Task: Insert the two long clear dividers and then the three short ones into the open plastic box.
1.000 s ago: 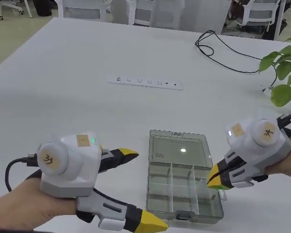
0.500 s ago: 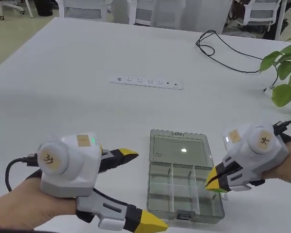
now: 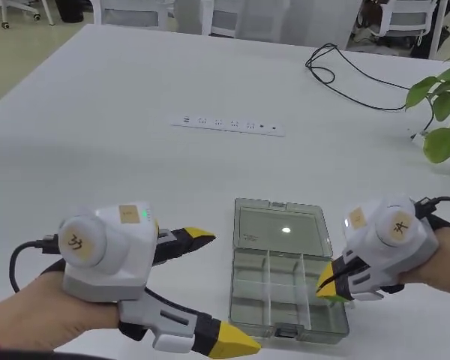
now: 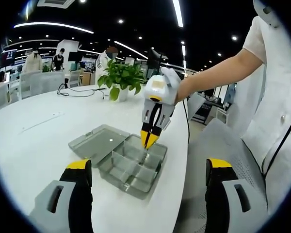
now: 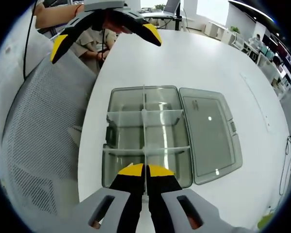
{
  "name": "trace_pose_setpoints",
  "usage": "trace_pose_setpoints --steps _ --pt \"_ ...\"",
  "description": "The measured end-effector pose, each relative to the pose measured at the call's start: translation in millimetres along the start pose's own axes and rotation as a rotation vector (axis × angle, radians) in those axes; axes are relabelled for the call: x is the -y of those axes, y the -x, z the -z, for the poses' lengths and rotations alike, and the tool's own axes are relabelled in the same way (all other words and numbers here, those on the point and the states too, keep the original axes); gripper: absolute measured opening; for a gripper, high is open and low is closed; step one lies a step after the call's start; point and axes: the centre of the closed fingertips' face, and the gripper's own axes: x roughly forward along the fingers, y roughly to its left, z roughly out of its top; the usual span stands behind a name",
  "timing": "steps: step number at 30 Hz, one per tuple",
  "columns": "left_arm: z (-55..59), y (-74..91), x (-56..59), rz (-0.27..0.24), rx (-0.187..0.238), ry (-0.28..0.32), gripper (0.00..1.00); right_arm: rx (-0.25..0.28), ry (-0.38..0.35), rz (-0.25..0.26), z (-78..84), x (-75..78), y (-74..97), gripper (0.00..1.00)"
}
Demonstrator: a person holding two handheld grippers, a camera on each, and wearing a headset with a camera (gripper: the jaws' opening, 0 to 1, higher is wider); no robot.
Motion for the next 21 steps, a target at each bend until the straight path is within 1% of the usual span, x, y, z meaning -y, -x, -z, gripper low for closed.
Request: trace_pose_setpoints --steps 9,15,18,21 --pt "1.9 0.8 0.0 0.001 -0.006 0.0 1.0 -0.006 0.008 0.005 0.3 0.0 -1.3 0.03" --pt "3.0 0.8 0.8 0.003 -0.009 -0.001 1.0 -0.018 0.007 0.02 3.0 1.1 -1.3 0.04" --pt "3.6 0.8 0.9 0.002 -0.008 0.003 1.0 -0.006 -0.009 0.028 3.2 2.1 1.7 0.07" --pt "5.2 1.1 0.9 0.001 -0.012 0.006 1.0 0.014 -0.025 0.045 2.5 4.1 8.9 0.1"
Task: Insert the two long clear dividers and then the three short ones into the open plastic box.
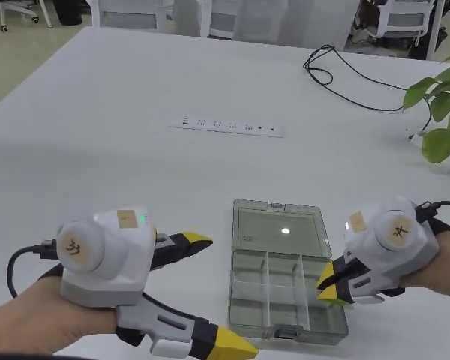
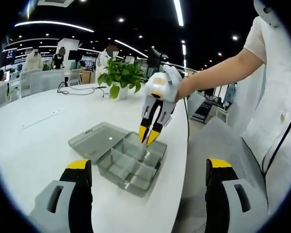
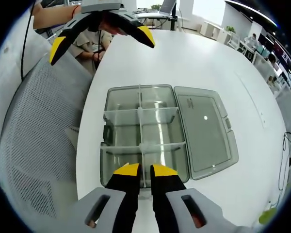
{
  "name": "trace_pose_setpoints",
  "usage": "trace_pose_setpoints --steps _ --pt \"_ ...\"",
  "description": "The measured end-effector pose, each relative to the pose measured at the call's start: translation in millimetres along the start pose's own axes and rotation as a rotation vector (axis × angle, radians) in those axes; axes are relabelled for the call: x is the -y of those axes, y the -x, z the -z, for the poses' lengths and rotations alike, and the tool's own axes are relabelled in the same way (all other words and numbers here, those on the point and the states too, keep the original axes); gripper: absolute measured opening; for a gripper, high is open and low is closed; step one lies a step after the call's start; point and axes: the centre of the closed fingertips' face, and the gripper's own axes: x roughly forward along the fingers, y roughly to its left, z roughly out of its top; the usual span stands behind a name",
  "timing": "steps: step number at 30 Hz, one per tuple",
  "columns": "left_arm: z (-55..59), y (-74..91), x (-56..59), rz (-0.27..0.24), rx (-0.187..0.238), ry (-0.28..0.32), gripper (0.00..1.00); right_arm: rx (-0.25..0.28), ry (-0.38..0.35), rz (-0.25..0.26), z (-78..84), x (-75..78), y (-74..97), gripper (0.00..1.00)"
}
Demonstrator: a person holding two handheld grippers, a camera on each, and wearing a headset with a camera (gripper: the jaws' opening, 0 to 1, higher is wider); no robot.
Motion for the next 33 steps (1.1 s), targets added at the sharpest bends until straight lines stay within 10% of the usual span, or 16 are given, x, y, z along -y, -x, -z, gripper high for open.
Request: trace_pose_setpoints --steps 33 --pt "16.7 11.9 -12.6 -0.041 -0.031 0.01 1.0 0.202 -0.212 0.166 22.7 -16.2 69.0 0.52"
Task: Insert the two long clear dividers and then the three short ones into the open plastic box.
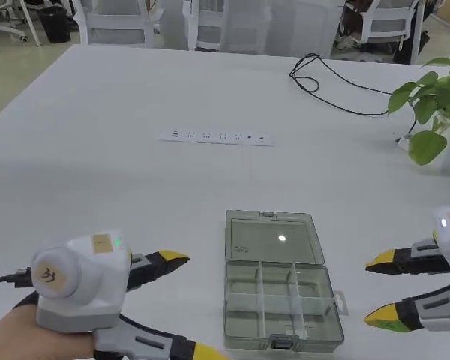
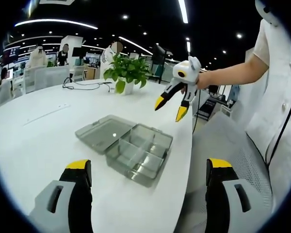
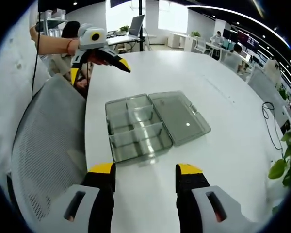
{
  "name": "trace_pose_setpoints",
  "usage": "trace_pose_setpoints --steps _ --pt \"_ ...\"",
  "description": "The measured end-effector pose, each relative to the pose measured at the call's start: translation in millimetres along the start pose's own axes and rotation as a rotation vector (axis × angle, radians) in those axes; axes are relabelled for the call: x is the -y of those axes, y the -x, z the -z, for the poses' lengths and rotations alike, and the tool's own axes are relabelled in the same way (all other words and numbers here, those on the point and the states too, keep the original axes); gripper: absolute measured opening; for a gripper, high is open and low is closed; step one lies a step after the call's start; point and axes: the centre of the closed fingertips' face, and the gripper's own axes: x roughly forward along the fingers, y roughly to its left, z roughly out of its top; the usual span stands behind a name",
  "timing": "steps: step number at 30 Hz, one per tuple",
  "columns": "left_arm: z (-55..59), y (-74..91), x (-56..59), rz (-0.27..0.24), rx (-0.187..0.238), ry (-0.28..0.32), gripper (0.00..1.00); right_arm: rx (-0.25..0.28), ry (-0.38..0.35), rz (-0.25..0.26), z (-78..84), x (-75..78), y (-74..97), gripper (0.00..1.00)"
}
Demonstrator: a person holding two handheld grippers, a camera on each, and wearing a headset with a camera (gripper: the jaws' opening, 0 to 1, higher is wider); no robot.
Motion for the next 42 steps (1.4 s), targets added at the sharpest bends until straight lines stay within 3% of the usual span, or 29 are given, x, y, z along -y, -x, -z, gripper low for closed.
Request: trace_pose_setpoints --steps 18,42 --pt "8.3 2.0 -5.3 -0.011 -0.023 -0.001 1.0 0.037 -0.09 0.037 26.3 -1.5 10.4 0.67" --pt "12.7 1.6 -3.3 -0.005 -0.036 0.002 1.0 0.049 -0.105 0.019 27.5 -5.5 9.6 0.73"
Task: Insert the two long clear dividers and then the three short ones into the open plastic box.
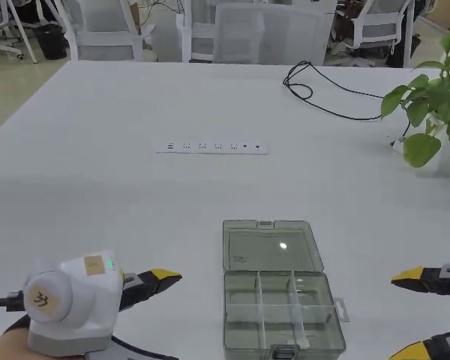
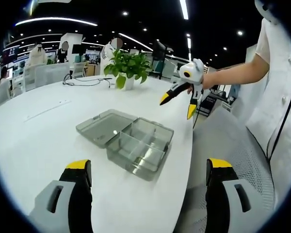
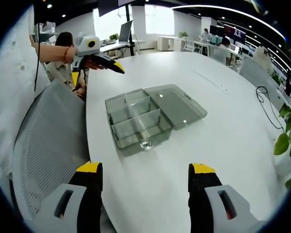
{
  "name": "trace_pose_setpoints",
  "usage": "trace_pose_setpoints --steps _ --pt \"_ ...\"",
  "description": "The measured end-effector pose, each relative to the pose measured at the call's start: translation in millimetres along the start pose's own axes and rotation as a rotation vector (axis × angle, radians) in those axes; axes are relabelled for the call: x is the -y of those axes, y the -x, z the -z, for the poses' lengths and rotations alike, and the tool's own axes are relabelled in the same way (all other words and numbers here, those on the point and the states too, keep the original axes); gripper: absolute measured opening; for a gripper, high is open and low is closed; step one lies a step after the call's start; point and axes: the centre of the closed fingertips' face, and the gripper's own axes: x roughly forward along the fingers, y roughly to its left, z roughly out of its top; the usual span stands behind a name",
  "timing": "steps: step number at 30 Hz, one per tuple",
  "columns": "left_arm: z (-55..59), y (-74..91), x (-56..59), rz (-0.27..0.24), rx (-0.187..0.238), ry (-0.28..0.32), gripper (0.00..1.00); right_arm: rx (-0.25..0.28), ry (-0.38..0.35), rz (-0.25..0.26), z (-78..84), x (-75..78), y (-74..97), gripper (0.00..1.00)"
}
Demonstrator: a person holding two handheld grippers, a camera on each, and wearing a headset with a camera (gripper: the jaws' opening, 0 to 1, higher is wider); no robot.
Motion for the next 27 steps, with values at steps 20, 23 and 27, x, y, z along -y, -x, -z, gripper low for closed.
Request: trace_pose_setpoints --steps 20,23,27 --pt "-0.7 -0.4 0.9 -0.002 0.007 0.004 1.0 -0.008 0.024 -0.007 -3.4 0.3 -1.4 0.73" --pt "-1.6 -0.8 1.5 -0.003 0.01 0.004 1.0 -0.007 0.025 -0.007 -3.8 0.1 -1.7 0.73" --pt "-1.0 -0.7 2.9 -0.001 0.011 0.003 1.0 -0.007 0.027 -0.008 -4.7 -0.8 -2.0 0.73"
